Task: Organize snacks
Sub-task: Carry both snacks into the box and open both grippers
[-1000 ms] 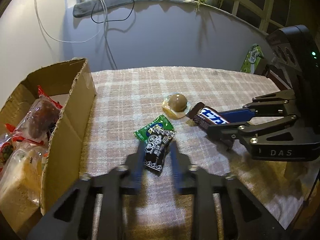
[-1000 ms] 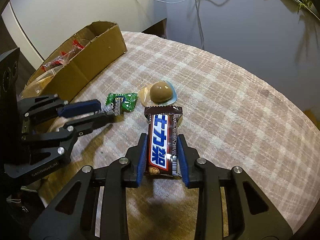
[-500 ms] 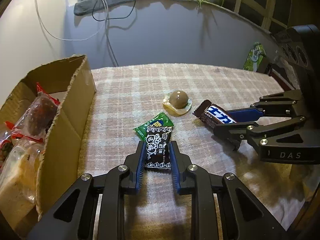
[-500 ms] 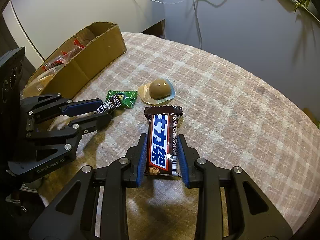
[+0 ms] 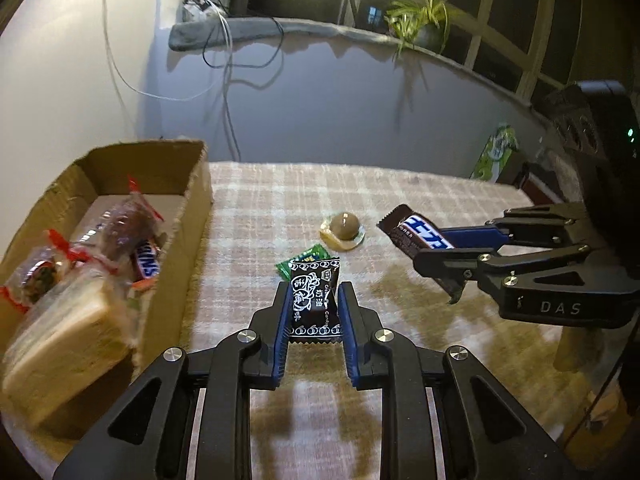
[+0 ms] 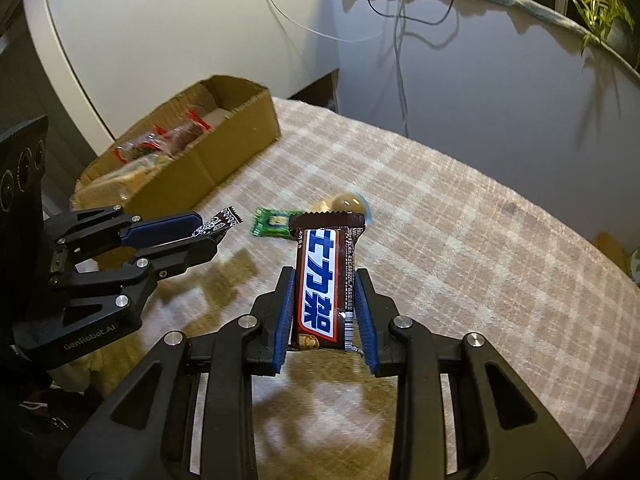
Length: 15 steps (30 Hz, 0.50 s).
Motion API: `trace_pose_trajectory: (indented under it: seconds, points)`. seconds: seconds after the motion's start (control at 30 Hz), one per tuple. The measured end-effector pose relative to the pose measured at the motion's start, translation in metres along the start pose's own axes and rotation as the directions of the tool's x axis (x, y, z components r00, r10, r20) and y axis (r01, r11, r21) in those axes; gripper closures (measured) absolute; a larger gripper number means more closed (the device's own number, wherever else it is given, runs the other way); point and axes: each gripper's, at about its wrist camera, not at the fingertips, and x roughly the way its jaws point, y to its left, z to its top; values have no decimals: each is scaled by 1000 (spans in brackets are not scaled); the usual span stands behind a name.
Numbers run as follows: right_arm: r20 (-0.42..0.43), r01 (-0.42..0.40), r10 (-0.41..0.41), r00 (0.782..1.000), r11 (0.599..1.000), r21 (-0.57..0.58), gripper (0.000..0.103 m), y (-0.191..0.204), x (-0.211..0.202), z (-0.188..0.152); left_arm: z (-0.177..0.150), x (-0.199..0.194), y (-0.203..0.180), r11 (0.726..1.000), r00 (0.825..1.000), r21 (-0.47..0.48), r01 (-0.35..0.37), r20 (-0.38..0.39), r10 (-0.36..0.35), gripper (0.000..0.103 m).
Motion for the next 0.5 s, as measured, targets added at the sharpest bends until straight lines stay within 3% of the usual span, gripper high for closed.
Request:
trace_pose_trajectory:
  seconds: [0.23,0.5]
  points:
    - [61,-20,22,998,999,-43,73,30,-20,17,4,-37,17,999,997,-31,-19,80,21,82]
    - [88,-66,75,993,993,-103,73,71,-18,40,1,-72,58,991,985,-103,-84,142,98,82]
